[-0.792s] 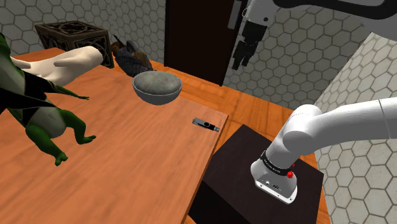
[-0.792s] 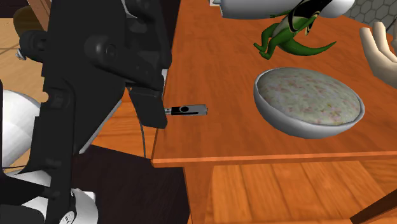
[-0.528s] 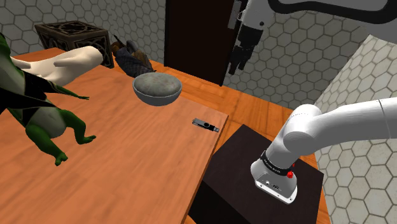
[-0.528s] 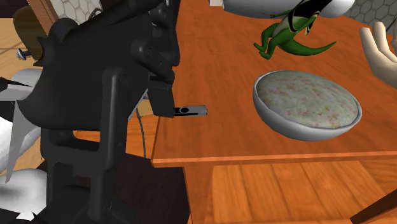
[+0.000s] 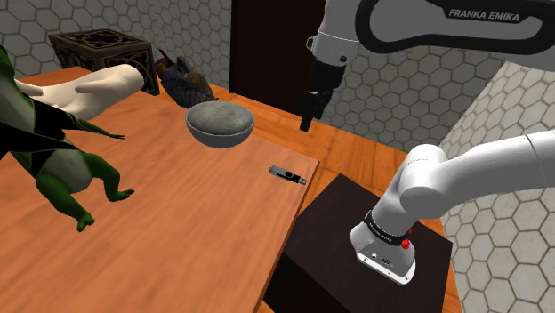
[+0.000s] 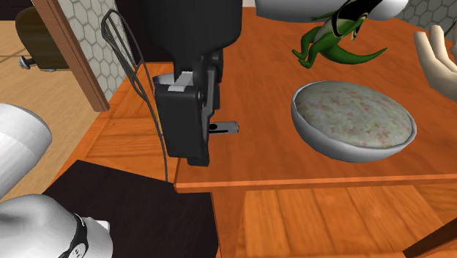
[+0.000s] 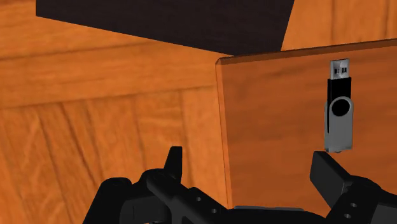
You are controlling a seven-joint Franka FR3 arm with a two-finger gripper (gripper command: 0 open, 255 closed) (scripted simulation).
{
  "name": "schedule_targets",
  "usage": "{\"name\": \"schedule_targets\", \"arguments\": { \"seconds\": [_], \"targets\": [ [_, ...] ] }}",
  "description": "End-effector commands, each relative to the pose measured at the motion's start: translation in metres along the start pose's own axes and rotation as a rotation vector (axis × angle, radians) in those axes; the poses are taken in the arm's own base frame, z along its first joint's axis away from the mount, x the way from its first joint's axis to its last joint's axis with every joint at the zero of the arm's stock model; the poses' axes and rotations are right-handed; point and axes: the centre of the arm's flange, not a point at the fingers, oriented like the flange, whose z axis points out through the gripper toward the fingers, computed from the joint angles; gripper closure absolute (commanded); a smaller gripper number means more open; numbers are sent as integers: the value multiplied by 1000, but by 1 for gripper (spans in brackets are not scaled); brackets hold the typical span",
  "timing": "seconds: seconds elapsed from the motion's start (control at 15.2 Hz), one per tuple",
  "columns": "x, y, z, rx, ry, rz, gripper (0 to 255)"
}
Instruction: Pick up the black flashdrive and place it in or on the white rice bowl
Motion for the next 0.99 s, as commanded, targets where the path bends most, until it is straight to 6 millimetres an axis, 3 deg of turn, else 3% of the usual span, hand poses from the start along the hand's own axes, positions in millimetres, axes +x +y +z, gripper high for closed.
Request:
{"name": "schedule_targets", "arguments": {
  "seconds": [0.0, 0.53, 0.92],
  "targets": [
    [-3, -25, 13, -9, -5, -27, 0],
    [-9, -119, 62, -40, -25, -129, 0],
    [-9, -117, 93, -40, -25, -129, 0]
  ]
}}
